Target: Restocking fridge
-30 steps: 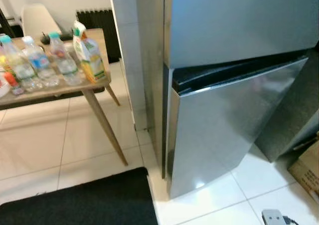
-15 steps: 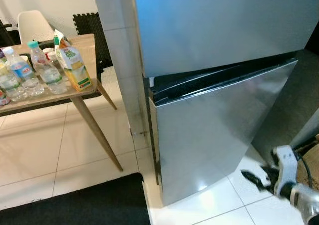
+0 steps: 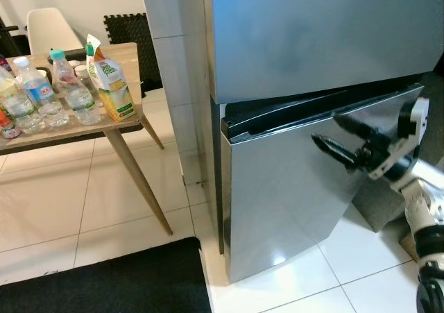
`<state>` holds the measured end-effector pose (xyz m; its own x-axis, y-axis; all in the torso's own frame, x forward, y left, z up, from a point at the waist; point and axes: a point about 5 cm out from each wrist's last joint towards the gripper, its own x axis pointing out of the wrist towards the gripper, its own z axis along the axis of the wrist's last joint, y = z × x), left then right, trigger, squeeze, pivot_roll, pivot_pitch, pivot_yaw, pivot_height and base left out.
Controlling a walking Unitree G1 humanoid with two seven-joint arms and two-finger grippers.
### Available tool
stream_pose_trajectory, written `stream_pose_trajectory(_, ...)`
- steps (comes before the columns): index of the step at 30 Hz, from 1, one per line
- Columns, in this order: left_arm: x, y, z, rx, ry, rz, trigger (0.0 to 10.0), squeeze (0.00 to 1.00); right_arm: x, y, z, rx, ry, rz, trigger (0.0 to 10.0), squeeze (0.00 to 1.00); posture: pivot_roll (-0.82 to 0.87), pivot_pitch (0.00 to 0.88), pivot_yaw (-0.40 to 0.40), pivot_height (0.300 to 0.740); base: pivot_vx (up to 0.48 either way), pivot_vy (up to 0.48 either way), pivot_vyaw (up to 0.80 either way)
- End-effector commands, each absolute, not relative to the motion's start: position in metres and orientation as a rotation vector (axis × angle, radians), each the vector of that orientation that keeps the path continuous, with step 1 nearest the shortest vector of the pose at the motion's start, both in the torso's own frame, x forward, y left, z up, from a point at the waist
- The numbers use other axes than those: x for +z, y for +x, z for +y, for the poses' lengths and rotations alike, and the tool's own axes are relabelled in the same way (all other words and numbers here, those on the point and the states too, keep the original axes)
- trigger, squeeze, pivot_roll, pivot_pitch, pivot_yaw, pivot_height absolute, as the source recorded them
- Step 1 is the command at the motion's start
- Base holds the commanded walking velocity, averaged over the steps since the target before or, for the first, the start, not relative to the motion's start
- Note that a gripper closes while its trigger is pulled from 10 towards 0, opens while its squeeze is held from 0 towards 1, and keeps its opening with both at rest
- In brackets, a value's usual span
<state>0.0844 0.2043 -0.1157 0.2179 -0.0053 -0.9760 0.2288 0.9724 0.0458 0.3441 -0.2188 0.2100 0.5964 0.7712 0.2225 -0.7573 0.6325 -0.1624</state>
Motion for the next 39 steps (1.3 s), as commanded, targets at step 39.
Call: stream_pose_trajectory(39, -0.116, 0.094, 0.184, -0.202, 0.122, 1.298, 10.0, 0.0, 0.25, 0.379, -0.145, 1.044, -1.172, -0.048, 10.0, 0.0, -0.08, 0.0, -0.033, 0.74, 0.0, 0.0, 0.0)
